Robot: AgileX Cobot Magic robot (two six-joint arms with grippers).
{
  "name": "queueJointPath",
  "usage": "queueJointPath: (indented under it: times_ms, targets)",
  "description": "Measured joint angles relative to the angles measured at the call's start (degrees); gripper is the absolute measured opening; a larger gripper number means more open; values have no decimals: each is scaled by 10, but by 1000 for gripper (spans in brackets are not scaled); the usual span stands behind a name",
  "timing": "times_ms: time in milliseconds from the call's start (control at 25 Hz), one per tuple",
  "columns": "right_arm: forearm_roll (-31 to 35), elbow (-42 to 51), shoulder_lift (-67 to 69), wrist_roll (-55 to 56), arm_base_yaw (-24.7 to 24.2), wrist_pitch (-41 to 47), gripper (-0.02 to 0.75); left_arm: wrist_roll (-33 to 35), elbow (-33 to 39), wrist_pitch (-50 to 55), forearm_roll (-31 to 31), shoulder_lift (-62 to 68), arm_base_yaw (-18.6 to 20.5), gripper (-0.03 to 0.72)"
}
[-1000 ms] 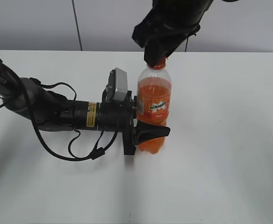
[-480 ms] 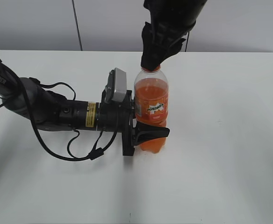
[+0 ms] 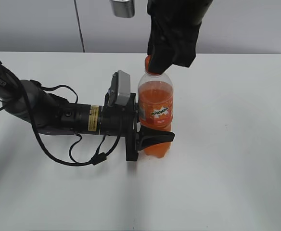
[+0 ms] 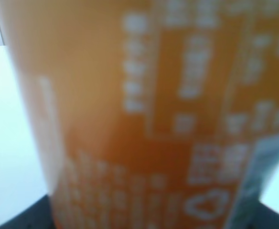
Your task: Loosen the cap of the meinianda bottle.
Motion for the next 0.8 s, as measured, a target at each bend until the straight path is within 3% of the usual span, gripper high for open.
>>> queueJointPath:
  times_ms: [800]
  targets:
    - [2, -1, 0, -332, 0, 3, 269, 0, 0, 0, 5, 0, 0, 390]
